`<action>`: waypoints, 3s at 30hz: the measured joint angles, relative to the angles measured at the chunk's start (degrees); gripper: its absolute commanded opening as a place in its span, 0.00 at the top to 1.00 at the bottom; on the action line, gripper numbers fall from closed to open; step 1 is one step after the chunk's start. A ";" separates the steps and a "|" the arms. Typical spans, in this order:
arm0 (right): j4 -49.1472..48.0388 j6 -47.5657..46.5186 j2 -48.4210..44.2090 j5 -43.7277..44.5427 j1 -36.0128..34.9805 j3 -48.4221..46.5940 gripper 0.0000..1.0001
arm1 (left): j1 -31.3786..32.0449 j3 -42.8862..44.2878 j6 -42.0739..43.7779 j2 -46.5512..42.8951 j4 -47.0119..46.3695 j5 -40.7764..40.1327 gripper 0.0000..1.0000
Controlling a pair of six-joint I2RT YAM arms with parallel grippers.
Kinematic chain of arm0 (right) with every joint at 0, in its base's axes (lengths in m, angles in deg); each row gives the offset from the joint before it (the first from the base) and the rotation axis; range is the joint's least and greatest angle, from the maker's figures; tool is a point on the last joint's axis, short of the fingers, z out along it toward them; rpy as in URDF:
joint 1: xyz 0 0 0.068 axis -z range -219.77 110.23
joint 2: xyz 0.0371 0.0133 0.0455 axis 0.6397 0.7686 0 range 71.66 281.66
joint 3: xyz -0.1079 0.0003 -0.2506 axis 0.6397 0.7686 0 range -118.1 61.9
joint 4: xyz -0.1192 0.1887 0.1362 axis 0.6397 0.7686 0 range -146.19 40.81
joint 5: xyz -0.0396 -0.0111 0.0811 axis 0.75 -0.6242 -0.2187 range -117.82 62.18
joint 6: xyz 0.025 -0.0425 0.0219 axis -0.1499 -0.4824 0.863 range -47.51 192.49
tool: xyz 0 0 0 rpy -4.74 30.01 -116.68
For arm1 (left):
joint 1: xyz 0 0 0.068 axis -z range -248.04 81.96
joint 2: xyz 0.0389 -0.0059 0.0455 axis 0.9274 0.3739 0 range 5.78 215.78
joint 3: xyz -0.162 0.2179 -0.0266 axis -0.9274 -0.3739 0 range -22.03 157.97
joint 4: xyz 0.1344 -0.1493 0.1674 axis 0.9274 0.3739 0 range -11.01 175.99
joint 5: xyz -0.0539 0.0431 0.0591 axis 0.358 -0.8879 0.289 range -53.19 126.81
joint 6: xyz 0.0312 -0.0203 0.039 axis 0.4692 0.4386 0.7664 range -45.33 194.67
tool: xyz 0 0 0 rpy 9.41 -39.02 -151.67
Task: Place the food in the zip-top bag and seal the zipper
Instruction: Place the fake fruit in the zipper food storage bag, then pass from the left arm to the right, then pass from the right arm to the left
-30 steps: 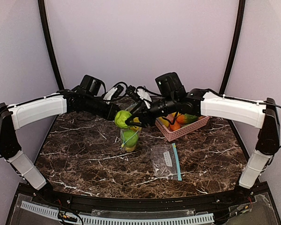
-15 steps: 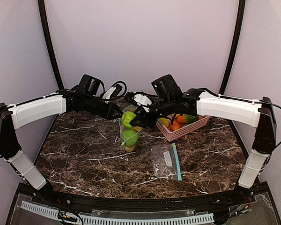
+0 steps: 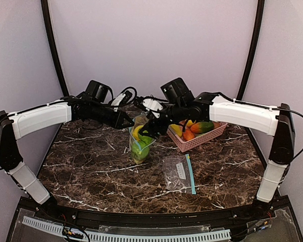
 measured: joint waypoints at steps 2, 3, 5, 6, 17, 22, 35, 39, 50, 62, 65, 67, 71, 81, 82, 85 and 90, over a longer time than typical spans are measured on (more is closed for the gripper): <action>0.02 1.95 -0.59 -0.92 0.00 -0.02 0.17 | 0.00 0.00 -0.02 0.00 0.02 0.00 0.99; 0.02 3.23 -1.03 -1.11 0.00 -0.02 0.17 | 0.00 0.00 0.00 0.00 0.00 0.00 0.99; 0.02 5.86 -2.01 -0.92 0.00 -0.09 0.18 | 0.00 0.00 0.00 0.00 0.02 0.00 0.99; 0.04 7.45 -2.47 -0.42 0.00 -0.33 0.20 | 0.00 0.00 0.00 0.00 0.02 0.02 0.99; 2.19 20.39 -1.84 7.56 1.03 -3.58 0.40 | 0.00 0.00 0.26 0.00 0.02 0.09 0.99; 2.62 22.77 2.36 7.08 2.69 -4.26 0.48 | 0.00 -0.02 0.42 0.00 0.02 0.07 0.99; 3.43 26.93 6.84 4.72 3.23 -5.66 1.00 | 0.00 0.00 0.44 0.00 0.07 -0.09 0.99; 5.11 32.20 5.88 4.72 3.13 -5.46 1.00 | 0.00 0.00 0.61 0.00 0.04 -0.24 0.78; 4.63 56.52 -4.17 10.16 1.88 3.54 1.00 | 3.13 -1.27 3.89 -2.49 -0.33 -1.86 0.07; 2.54 72.28 -4.35 17.25 1.62 6.25 1.00 | 16.41 -27.82 -9.44 -19.47 -16.55 -12.11 0.02; 2.51 73.57 -4.35 17.62 1.60 6.25 1.00 | 18.88 -32.65 -14.40 -18.47 -22.73 -13.00 0.02; 2.51 74.01 -4.35 17.73 1.57 6.23 1.00 | 20.22 -33.35 -16.59 -16.92 -25.70 -13.35 0.08; 2.49 74.55 -4.35 18.16 1.33 6.23 1.00 | 21.18 -33.29 -19.02 -13.79 -30.82 -13.55 0.31; 2.49 75.03 -4.35 18.86 1.18 6.23 1.00 | 22.25 -31.41 -19.65 -9.03 -32.74 -14.62 0.73; 2.49 75.01 -4.35 18.88 1.18 6.23 1.00 | 22.25 -31.36 -19.61 -9.03 -32.74 -14.75 0.74; 2.49 75.01 -4.35 18.91 1.18 6.23 1.00 | 22.25 -31.36 -19.50 -9.03 -32.65 -15.19 0.80; 2.49 75.01 -4.35 19.04 1.18 6.23 1.00 | 22.25 -31.34 -19.63 -9.03 -32.61 -15.30 0.84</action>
